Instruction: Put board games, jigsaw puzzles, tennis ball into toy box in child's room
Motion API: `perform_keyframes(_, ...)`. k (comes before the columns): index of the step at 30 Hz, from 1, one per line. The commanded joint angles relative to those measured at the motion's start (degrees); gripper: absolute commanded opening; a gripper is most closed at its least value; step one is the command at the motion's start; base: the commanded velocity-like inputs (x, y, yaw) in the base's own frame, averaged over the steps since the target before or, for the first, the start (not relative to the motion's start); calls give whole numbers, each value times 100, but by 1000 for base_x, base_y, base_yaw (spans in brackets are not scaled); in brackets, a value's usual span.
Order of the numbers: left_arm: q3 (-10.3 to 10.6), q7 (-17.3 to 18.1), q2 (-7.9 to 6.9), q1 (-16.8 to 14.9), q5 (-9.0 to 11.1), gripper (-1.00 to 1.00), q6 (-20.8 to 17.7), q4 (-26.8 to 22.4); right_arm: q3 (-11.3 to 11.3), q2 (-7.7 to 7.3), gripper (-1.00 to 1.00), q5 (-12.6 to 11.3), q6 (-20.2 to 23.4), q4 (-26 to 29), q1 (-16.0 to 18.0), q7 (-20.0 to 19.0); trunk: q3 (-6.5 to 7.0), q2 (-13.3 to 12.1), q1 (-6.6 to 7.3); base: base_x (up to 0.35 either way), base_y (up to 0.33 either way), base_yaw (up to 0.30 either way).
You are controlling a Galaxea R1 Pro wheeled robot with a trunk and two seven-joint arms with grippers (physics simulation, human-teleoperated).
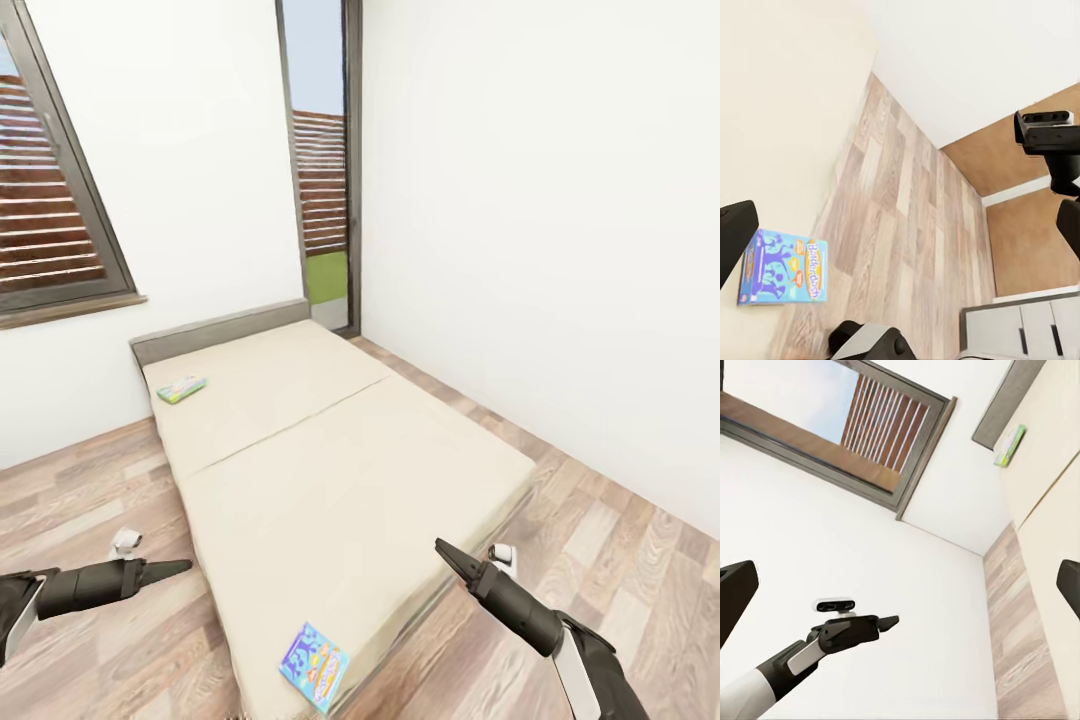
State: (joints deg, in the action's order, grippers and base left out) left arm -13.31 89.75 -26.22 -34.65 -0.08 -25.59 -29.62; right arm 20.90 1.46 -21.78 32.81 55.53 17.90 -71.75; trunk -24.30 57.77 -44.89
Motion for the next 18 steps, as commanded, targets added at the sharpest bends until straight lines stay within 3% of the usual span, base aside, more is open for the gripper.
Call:
perform_keyframes(1, -4, 25, 1, -4, -9, 100, -61, 0, 13, 4, 100, -10, 50, 1, 3, -14, -6, 4, 0, 0, -283, 286)
perform_keyframes(18, -4, 25, -2, -4, -9, 100, -61, 0, 15, 4, 100, -10, 50, 1, 3, -14, -6, 4, 0, 0, -273, 287)
